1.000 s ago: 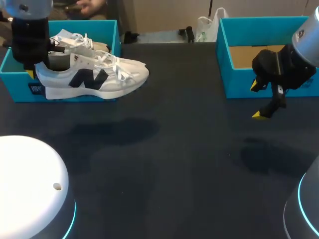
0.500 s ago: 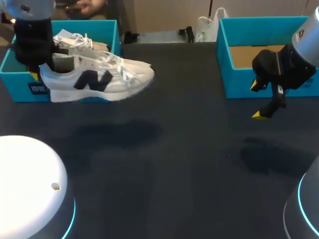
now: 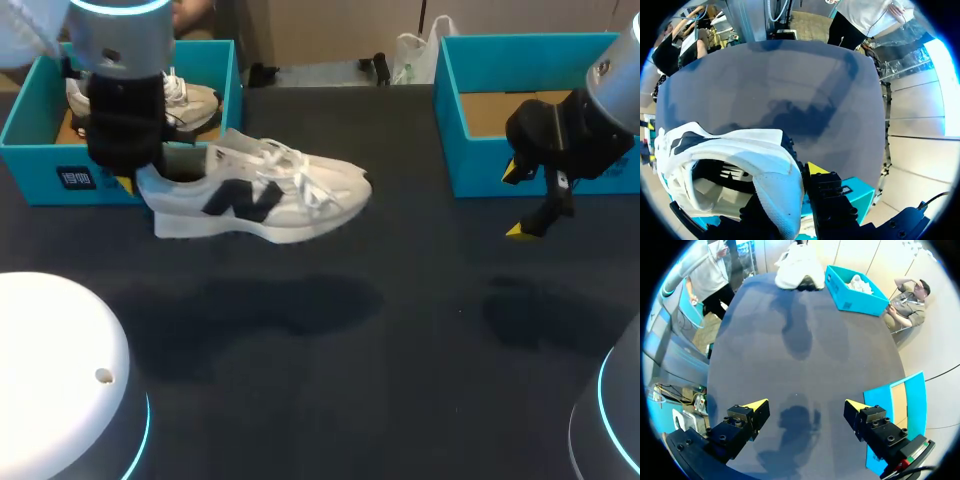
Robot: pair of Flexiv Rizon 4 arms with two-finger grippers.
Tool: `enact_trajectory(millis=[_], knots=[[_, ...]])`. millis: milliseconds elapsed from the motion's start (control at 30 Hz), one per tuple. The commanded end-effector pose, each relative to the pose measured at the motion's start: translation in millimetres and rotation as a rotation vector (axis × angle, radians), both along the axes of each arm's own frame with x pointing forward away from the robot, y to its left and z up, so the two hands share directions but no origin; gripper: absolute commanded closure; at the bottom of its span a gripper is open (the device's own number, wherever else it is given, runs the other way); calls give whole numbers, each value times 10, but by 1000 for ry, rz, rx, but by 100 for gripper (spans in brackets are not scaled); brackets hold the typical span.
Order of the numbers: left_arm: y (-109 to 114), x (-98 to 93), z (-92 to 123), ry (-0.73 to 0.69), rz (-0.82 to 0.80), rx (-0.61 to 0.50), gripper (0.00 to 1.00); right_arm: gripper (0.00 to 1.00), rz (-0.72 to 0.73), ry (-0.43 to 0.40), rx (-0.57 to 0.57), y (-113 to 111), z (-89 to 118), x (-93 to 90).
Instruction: Take the shoe out of the shoebox, open the shoe tongue, remove and reinsert the insole, then place the shoe into the shoebox
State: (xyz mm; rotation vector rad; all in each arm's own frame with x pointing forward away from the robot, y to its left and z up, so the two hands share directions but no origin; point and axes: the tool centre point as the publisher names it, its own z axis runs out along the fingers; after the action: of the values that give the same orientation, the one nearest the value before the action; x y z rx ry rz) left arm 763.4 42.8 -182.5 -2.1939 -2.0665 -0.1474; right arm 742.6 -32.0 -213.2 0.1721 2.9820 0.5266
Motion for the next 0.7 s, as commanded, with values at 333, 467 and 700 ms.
enact_trajectory(millis=[333, 467, 700], knots=[[-603, -351, -155, 24, -43, -35, 100, 0, 0, -1, -1, 0, -11, -4], [-770, -437, -204, 30, -70, -50, 100, 0, 0, -1, -1, 0, -11, -4], [-902, -478, -331, -10, -66, -64, 100, 0, 0, -1, -1, 0, -11, -4]])
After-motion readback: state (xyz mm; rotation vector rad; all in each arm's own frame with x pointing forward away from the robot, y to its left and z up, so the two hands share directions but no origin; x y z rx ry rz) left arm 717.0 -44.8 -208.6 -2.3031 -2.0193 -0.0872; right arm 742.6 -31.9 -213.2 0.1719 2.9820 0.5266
